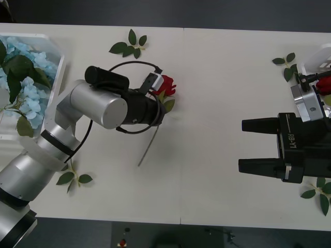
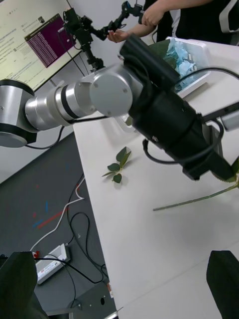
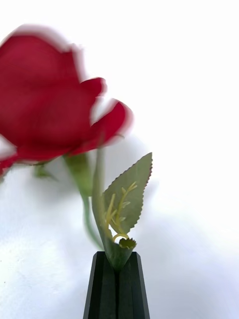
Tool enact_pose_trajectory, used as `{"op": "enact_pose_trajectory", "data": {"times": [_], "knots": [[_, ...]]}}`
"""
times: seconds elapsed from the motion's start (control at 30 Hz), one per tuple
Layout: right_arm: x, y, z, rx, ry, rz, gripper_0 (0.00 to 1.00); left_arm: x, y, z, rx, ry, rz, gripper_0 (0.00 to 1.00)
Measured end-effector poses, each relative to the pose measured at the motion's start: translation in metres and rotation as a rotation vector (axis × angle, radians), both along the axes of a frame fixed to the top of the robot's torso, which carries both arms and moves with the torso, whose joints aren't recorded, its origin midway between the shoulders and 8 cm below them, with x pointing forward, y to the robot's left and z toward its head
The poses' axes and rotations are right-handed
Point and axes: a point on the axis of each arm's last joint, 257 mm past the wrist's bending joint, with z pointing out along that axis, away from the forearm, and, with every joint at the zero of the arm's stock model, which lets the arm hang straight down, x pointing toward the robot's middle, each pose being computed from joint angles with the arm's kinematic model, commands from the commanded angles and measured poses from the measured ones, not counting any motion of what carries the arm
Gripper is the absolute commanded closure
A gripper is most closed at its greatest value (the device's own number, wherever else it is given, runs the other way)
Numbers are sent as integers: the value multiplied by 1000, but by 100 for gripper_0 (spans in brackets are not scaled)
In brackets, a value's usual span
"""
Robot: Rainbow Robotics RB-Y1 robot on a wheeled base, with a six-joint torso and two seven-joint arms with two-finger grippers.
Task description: Put the red flowers into the right box and the blue flowers into the left box
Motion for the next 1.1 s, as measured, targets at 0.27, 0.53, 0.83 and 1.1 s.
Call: {"op": "enact_pose_trajectory", "data": {"times": [0.27, 0.53, 0.83, 1.1], "knots": [[0, 0, 0, 0, 1, -1, 0, -11, 9, 90, -292, 35, 17, 100], [1, -1, -1, 0, 2, -2, 0, -5, 20, 76, -213, 8, 37, 5], [1, -1, -1, 1, 2, -3, 0, -9, 25, 62, -196, 22, 42, 0], [1, -1, -1, 1, 2, -3, 0, -13, 33, 43, -194, 62, 63, 0]]}}
